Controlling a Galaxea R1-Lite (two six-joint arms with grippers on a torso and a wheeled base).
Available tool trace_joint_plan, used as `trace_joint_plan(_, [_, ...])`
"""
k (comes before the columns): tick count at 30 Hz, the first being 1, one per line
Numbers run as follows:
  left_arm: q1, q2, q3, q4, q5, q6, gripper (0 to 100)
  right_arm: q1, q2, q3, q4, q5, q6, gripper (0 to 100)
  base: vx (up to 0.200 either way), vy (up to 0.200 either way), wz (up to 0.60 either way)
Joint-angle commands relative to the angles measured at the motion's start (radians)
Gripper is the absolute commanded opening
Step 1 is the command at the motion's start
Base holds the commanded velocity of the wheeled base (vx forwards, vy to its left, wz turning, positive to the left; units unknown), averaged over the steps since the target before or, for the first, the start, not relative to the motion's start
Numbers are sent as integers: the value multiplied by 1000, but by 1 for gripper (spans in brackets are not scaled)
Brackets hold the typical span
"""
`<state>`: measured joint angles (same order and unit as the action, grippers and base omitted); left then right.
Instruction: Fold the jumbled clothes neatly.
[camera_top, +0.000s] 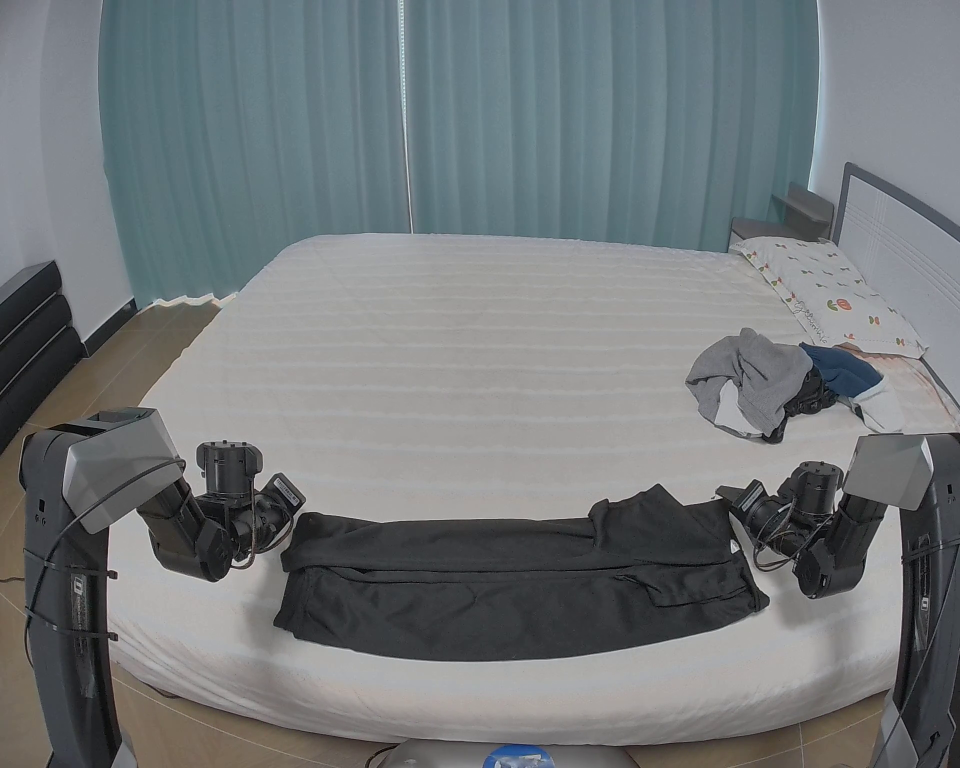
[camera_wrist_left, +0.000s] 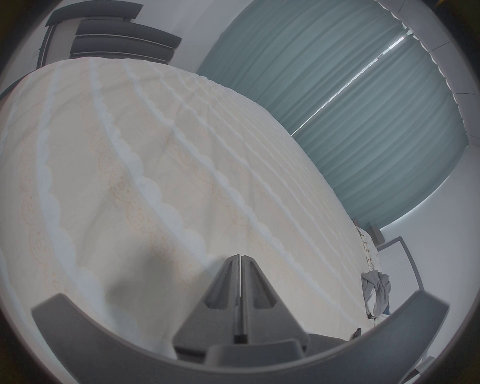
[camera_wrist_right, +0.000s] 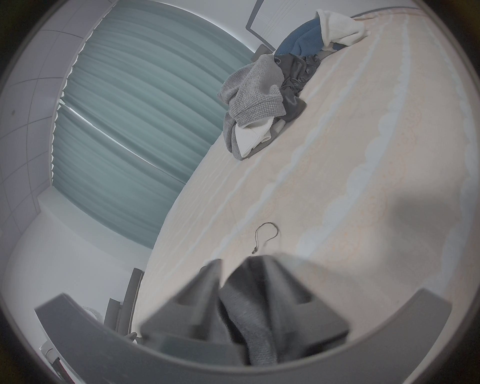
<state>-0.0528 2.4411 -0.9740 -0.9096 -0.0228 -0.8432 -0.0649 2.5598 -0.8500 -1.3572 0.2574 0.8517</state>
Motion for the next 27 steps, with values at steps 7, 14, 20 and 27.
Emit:
trace_joint_plan(7, [-2, 3, -8, 0, 1, 4, 0, -3, 19, -20, -14, -35, 3, 0, 0, 0, 0])
trace_joint_plan(14, [-29, 4, -32, 1, -16, 3, 0, -3, 19, -20, -14, -37, 3, 0, 0, 0, 0])
trace_joint_plan(20, [-30, -1, -28, 0, -16, 3, 0, -1, 20, -14, -20, -37, 3, 100, 0, 0, 0])
trace_joint_plan(27, [-30, -5, -17, 1, -17, 6, 100, -1, 22, -1, -48, -37, 4, 100, 0, 0, 0])
